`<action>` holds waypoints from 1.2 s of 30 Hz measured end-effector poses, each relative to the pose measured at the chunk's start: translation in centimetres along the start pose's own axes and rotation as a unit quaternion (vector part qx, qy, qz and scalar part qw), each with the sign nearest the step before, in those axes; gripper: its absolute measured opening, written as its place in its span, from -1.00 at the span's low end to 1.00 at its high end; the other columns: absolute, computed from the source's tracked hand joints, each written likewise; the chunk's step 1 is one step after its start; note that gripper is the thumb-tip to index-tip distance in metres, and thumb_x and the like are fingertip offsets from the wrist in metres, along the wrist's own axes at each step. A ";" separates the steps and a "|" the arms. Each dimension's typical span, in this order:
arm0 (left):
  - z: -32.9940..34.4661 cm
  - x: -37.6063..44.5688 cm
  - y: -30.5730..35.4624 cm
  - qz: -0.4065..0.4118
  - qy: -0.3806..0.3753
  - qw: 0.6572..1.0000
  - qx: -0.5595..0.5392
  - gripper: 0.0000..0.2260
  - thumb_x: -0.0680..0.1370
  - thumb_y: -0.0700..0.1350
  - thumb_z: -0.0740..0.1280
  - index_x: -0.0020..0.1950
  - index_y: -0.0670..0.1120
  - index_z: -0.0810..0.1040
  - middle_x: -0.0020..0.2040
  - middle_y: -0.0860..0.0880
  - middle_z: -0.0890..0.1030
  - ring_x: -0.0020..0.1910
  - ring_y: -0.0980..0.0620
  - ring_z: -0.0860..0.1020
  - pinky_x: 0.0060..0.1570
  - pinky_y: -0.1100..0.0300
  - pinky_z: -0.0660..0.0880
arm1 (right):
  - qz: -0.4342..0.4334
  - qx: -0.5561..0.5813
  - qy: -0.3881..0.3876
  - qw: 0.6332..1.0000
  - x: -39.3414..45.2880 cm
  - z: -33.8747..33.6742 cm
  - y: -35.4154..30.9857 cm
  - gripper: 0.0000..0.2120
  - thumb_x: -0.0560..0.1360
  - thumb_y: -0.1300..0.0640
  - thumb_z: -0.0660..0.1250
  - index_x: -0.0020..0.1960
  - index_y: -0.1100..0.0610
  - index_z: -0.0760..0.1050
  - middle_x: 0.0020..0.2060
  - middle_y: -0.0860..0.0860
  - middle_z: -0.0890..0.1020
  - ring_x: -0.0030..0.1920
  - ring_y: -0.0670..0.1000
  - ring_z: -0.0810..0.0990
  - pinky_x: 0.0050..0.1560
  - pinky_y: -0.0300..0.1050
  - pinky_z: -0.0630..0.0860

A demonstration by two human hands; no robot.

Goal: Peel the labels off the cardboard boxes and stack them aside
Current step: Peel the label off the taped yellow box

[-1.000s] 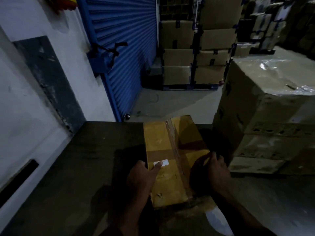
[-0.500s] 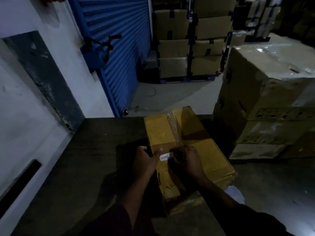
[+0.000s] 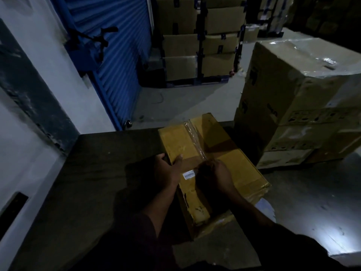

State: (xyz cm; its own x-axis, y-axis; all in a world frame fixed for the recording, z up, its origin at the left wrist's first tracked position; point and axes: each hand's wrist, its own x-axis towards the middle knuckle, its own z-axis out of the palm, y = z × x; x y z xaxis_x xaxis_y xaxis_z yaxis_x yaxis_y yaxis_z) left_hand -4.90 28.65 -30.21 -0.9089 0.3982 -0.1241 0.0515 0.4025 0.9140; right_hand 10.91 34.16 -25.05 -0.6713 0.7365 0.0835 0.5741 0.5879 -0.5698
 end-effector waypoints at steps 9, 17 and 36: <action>-0.3 -0.4 0.0 0.036 0.010 0.999 0.010 -0.44 0.40 0.17 0.50 0.28 -0.09 0.47 0.11 -0.09 0.61 0.06 -0.08 0.59 0.06 -0.02 0.54 | 0.011 0.023 0.016 1.000 -0.4 0.1 0.4 -0.83 0.45 0.00 0.41 -0.04 0.05 0.67 -0.12 -0.01 0.69 -0.11 -0.01 0.64 -0.10 -0.18 0.53; -0.4 -0.3 0.3 0.046 0.009 0.998 0.029 -0.43 0.41 0.21 0.47 0.28 -0.08 0.46 0.10 -0.09 0.60 0.04 -0.09 0.59 0.05 -0.06 0.56 | 0.007 -0.016 0.002 1.000 0.3 0.4 0.8 -0.87 0.50 0.23 0.32 -0.02 0.24 0.61 -0.02 0.18 0.64 0.07 0.17 0.56 0.08 -0.14 0.34; -0.8 -0.7 0.6 0.055 0.015 0.997 0.047 -0.46 0.40 0.22 0.48 0.25 -0.05 0.48 0.10 -0.07 0.60 0.04 -0.06 0.58 0.01 0.05 0.52 | -0.024 -0.112 -0.045 0.992 0.5 0.6 1.0 -0.76 0.46 -0.02 0.30 -0.05 0.13 0.62 -0.08 0.11 0.66 0.08 0.13 0.53 0.10 -0.06 0.31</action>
State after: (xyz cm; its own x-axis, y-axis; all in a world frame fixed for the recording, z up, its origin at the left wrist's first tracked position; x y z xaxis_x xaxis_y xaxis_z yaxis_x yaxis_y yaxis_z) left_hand -4.54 27.91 -29.30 -0.9073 0.4204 -0.0122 0.1892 0.4340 0.8808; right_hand 10.85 34.88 -26.04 -0.7339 0.6787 0.0283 0.6229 0.6891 -0.3703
